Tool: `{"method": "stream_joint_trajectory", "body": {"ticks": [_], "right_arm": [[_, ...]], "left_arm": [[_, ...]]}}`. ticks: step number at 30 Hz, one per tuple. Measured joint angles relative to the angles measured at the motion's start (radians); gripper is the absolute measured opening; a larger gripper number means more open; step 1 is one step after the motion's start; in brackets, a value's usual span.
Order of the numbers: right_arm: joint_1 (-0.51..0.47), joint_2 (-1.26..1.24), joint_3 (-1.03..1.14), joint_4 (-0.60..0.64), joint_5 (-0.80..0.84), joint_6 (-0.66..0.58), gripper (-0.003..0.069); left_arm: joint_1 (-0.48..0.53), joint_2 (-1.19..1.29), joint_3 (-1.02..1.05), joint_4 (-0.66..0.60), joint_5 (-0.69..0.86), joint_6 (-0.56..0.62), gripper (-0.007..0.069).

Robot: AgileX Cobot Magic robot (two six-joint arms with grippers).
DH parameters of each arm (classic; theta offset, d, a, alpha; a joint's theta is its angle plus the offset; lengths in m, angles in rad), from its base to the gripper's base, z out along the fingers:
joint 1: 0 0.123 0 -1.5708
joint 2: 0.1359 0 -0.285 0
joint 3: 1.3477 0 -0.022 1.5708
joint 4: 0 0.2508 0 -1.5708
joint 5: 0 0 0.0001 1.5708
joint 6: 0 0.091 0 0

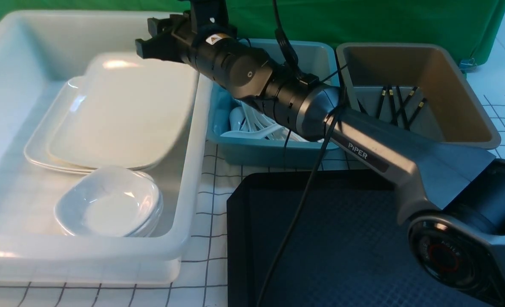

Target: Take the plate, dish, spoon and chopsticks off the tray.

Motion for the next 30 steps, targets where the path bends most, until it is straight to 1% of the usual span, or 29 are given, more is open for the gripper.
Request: {"method": "stream_joint_trajectory", "body": {"ticks": [8,11,12,14,16,17,18,19,20,21,22,24,26,30], "right_arm": [[-0.005,-0.005,-0.001,0.001,0.018,-0.002,0.0330],[-0.016,-0.026,-0.001,0.000,0.082,-0.005,0.0296],[-0.021,-0.039,-0.001,-0.005,0.125,-0.006,0.0264],[-0.050,-0.108,-0.001,-0.053,0.279,-0.003,0.0133],[-0.073,-0.168,-0.001,-0.110,0.400,0.022,0.0053],[-0.091,-0.214,-0.001,-0.164,0.482,0.058,0.0031],[-0.104,-0.246,-0.002,-0.194,0.535,0.080,0.0022],[-0.111,-0.254,-0.003,-0.226,0.548,0.097,0.0020],[-0.137,-0.310,-0.006,-0.308,0.653,0.170,0.0010],[-0.153,-0.341,-0.006,-0.343,0.705,0.198,0.0008],[-0.178,-0.385,-0.006,-0.417,0.783,0.255,0.0008],[-0.222,-0.450,-0.006,-0.493,0.917,0.300,0.0008],[-0.260,-0.503,-0.007,-0.528,1.037,0.319,0.0008],[-0.324,-0.575,-0.004,-0.552,1.237,0.334,0.0007]], "left_arm": [[0.000,0.000,0.000,0.003,-0.002,0.000,0.0000],[0.000,0.000,0.000,0.007,-0.003,0.000,0.0000],[0.000,0.001,0.000,0.007,-0.003,0.000,0.0000],[0.000,0.011,0.000,0.007,-0.003,0.000,0.0000],[0.000,0.031,0.000,0.006,0.002,0.001,0.0000],[0.000,0.049,0.000,0.006,0.007,0.001,0.0000],[0.000,0.065,0.000,0.006,0.013,0.001,0.0000],[0.000,0.070,0.000,0.006,0.015,0.001,0.0000],[0.000,0.110,0.000,0.006,0.033,0.001,0.0000],[0.000,0.127,0.000,0.007,0.040,0.000,0.0000],[0.000,0.163,0.000,0.010,0.054,0.000,0.0000],[0.000,0.226,0.000,0.027,0.069,0.000,0.0000],[0.000,0.290,0.000,0.054,0.073,-0.013,0.0000],[0.000,0.408,0.000,0.101,0.073,-0.024,0.0000]]}}
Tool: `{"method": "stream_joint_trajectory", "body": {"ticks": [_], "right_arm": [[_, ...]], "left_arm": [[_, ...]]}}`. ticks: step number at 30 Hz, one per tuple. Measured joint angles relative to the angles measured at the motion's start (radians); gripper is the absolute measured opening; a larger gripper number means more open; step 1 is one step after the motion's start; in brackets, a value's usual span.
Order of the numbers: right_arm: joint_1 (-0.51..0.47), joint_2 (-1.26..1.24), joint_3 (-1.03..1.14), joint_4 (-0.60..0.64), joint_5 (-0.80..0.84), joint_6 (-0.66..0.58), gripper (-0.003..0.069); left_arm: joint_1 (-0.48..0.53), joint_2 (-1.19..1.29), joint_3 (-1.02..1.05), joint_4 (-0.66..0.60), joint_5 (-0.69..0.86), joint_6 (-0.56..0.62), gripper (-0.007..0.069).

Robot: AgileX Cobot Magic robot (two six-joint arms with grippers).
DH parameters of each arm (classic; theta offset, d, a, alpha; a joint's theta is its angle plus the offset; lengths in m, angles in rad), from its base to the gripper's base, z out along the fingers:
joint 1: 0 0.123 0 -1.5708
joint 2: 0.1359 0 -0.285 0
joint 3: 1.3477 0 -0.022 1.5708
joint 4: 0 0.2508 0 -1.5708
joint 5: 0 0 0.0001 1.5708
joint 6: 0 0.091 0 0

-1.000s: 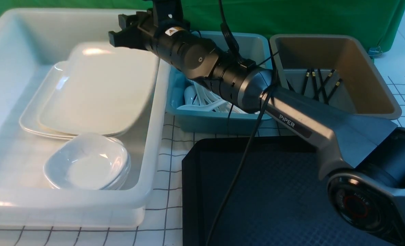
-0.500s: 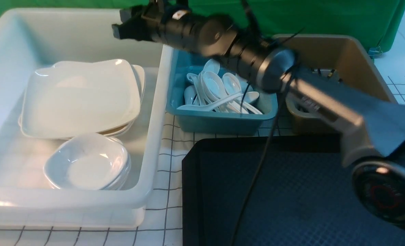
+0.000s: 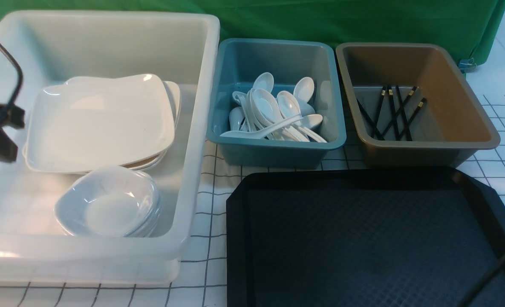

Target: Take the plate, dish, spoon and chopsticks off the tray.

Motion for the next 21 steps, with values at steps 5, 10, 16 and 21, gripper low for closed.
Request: {"method": "stream_joint_trajectory", "body": {"ticks": [5,10,16,21], "right_arm": [[-0.030,-0.076,0.047,-0.011,0.052,0.003,0.0007],[-0.030,-0.096,0.059,-0.009,0.058,0.001,0.0009],[-0.026,-0.096,0.062,-0.002,0.059,0.001,0.0011],[-0.021,-0.096,0.063,0.011,0.059,0.001,0.0017]], "left_arm": [[0.000,0.141,0.000,0.011,-0.055,-0.002,0.0000],[0.000,0.250,0.000,0.020,-0.115,-0.002,0.0000],[0.000,0.378,-0.030,0.030,-0.173,-0.005,0.0000],[0.000,0.412,-0.101,0.052,-0.220,-0.010,0.0000]]}}
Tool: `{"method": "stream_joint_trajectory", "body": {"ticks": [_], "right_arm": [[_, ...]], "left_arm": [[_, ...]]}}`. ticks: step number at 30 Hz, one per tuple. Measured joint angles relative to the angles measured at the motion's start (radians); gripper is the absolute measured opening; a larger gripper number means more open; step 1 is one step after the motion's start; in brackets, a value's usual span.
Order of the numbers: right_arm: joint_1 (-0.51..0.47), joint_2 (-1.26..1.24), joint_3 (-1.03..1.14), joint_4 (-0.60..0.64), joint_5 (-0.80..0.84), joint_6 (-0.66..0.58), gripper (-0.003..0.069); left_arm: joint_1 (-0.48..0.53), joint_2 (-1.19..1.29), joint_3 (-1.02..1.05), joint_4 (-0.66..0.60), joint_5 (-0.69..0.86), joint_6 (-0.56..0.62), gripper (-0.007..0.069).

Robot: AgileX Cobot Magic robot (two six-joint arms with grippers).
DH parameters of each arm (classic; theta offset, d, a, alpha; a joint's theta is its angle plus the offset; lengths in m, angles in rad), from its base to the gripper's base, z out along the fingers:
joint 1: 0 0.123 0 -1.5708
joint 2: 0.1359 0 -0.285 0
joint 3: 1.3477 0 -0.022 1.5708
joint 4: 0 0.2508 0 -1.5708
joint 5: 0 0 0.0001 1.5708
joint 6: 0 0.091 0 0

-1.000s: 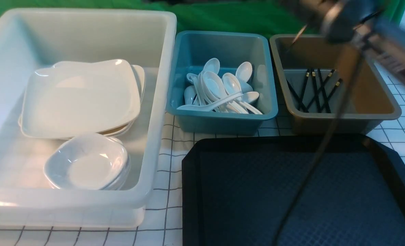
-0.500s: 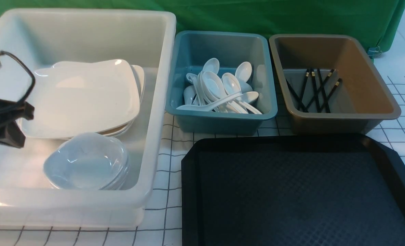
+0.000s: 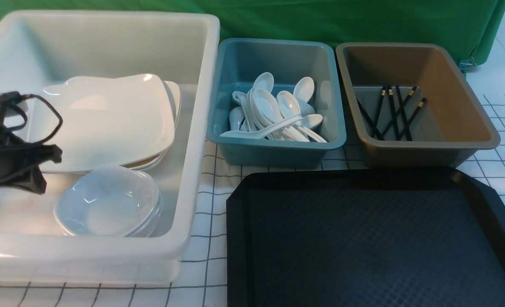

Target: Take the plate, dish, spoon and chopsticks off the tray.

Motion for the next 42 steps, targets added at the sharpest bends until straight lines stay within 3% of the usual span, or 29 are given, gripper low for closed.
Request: {"method": "stream_joint_trajectory", "body": {"ticks": [6,10,14,17,22,26,31,36,39,40,42], "right_arm": [[0.000,0.000,0.000,0.004,0.000,0.003,0.0022],[0.000,0.000,0.000,0.004,0.000,0.004,0.0029],[0.000,0.000,0.000,0.004,0.000,0.004,0.0030],[0.000,0.000,0.000,0.004,0.000,0.005,0.0030],[0.000,-0.018,0.001,-0.054,0.000,0.053,0.0030],[0.000,-0.080,0.004,-0.229,0.000,0.154,0.0030],[0.000,-0.211,0.004,-0.294,0.000,0.190,0.0030],[0.000,-0.377,0.023,-0.301,-0.003,0.194,0.0030],[0.000,-0.431,0.086,-0.304,-0.003,0.194,0.0030],[0.000,-0.434,0.092,-0.304,-0.003,0.194,0.0030],[0.000,-0.463,0.175,-0.304,-0.002,0.189,0.0030]], "left_arm": [[0.012,0.002,-0.092,0.060,-0.004,-0.059,0.0000],[0.019,0.001,-0.161,0.053,0.141,-0.088,0.0000],[0.002,-0.027,-0.165,0.033,0.188,-0.068,0.0000],[-0.044,-0.090,-0.168,0.018,0.197,-0.047,0.0000],[-0.218,-0.270,-0.168,0.005,0.193,-0.021,0.0000],[-0.386,-0.440,-0.170,0.003,0.175,0.009,0.0000],[-0.451,-0.569,-0.170,0.023,0.223,-0.009,0.0000],[-0.457,-0.646,-0.141,0.125,0.270,-0.032,0.0000],[-0.452,-0.627,-0.058,0.283,0.279,-0.132,0.0000],[-0.450,-0.624,-0.058,0.283,0.279,-0.132,0.0000],[-0.395,-0.555,0.023,0.363,0.261,-0.206,0.0000]]}}
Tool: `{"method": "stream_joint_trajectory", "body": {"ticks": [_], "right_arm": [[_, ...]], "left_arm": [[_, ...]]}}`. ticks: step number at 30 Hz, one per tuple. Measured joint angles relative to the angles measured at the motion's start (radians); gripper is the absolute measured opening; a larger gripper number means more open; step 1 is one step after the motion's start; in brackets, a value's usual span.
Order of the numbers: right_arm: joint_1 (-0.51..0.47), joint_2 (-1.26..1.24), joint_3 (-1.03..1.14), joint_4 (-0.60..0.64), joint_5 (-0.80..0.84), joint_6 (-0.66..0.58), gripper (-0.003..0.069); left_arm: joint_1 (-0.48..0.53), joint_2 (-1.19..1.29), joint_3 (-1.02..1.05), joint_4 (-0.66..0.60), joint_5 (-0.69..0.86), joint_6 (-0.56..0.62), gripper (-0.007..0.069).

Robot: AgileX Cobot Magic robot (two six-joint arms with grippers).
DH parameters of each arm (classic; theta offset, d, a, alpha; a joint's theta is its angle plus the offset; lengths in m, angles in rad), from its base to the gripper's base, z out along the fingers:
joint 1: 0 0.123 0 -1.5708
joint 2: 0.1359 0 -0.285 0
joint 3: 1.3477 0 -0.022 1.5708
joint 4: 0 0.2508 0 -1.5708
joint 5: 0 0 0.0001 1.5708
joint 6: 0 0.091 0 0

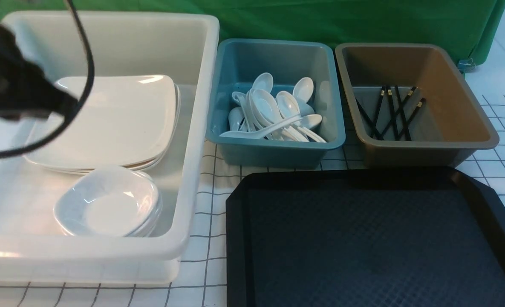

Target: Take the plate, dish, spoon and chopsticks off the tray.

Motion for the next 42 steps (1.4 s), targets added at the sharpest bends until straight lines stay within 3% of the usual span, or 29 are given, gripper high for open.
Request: {"method": "stream_joint_trajectory", "body": {"ticks": [6,13,26,32,36,38,42], "right_arm": [[0.000,-0.009,0.155,0.000,0.005,-0.003,0.0034],[0.000,-0.017,0.208,0.012,-0.005,-0.024,0.0039],[0.000,-0.055,0.208,0.019,-0.080,-0.051,0.0041],[0.000,-0.057,0.208,0.019,-0.074,-0.052,0.0046],[0.000,-0.058,0.208,0.019,-0.073,-0.052,0.0050],[0.000,-0.061,0.208,0.019,-0.073,-0.052,0.0050],[0.000,-0.084,0.211,0.019,-0.073,-0.035,0.0045]], "left_arm": [[0.176,0.214,0.059,-0.032,-0.105,-0.026,0.0000],[0.262,0.452,0.041,-0.039,-0.237,-0.026,0.0000],[0.273,0.596,-0.152,-0.014,-0.315,-0.026,0.0001],[0.273,0.595,-0.240,-0.023,-0.141,-0.025,0.0002],[0.267,0.530,-0.235,-0.177,-0.049,0.065,0.0004],[0.239,0.452,-0.214,-0.265,-0.076,0.132,0.0004],[0.162,0.294,-0.187,-0.300,-0.154,0.148,0.0004]]}}
